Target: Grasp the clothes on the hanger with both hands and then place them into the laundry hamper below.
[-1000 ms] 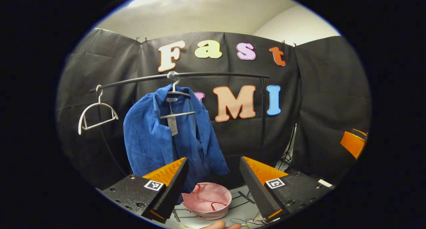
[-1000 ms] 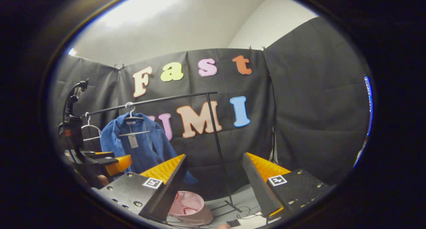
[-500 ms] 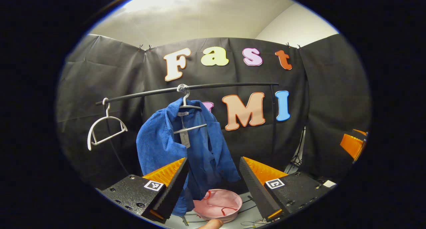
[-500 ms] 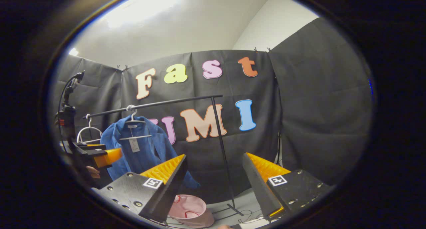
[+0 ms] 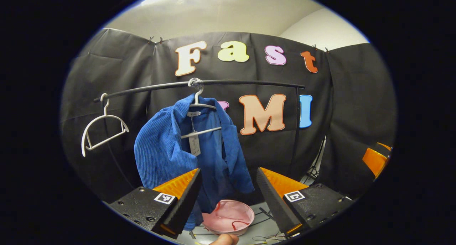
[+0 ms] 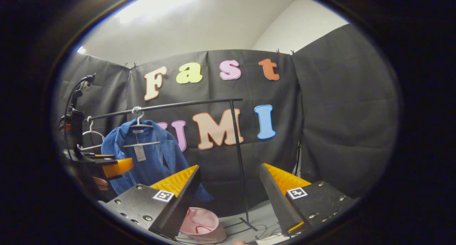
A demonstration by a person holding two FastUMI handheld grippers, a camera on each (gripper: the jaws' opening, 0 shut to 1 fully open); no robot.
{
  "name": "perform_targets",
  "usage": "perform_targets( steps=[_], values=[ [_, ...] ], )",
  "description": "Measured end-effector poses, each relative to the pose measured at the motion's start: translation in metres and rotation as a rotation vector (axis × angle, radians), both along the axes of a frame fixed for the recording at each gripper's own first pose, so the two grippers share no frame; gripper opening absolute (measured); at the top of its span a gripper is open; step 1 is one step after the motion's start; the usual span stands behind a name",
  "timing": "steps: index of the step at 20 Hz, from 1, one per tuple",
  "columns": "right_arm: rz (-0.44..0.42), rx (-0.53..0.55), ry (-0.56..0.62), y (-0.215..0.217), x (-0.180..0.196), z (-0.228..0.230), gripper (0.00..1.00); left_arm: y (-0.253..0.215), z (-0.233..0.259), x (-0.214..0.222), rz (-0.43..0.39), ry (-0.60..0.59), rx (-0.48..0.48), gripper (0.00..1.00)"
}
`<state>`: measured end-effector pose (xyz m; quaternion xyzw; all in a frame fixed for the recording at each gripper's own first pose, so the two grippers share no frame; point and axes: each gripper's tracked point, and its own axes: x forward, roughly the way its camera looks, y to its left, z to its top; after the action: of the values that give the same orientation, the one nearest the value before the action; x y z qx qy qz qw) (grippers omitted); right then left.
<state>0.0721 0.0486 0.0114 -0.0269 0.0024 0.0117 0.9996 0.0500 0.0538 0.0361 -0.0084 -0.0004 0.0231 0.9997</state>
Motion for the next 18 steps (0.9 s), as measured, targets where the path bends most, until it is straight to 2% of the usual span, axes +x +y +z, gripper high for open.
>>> perform_targets(
  steps=[2,4,5,6,7,8,12,14,16,17,18],
  values=[
    [0.018,0.000,0.001,0.019,0.014,-0.003,0.99,0.013,-0.004,0.007,0.004,0.009,-0.008,0.95],
    [0.029,-0.012,0.006,0.034,0.032,-0.008,0.99,0.025,-0.011,0.016,0.007,0.031,-0.021,0.95],
    [0.032,-0.015,0.004,0.042,0.042,-0.010,1.00,0.032,-0.014,0.020,0.009,0.034,-0.026,0.99],
    [0.042,-0.016,0.005,0.053,0.051,-0.013,0.99,0.040,-0.017,0.025,0.015,0.042,-0.026,0.96],
    [0.051,-0.020,0.011,0.062,0.063,-0.018,1.00,0.047,-0.021,0.030,0.019,0.041,-0.026,0.99],
    [0.061,-0.026,0.021,0.072,0.075,-0.025,0.99,0.054,-0.024,0.034,0.018,0.044,-0.025,0.96],
    [0.113,-0.065,0.078,0.110,0.128,-0.055,1.00,0.076,-0.036,0.048,0.011,0.030,-0.024,0.95],
    [0.159,-0.063,0.113,0.133,0.151,-0.074,0.99,0.085,-0.044,0.051,0.038,0.026,0.001,0.99],
    [0.220,-0.048,0.154,0.157,0.171,-0.091,0.96,0.089,-0.058,0.054,0.071,0.067,0.008,0.95],
    [0.262,-0.039,0.166,0.169,0.180,-0.097,0.95,0.090,-0.061,0.055,0.094,0.078,0.007,0.99],
    [0.300,-0.036,0.179,0.180,0.190,-0.104,0.95,0.096,-0.060,0.058,0.142,0.068,0.010,0.96]
  ],
)
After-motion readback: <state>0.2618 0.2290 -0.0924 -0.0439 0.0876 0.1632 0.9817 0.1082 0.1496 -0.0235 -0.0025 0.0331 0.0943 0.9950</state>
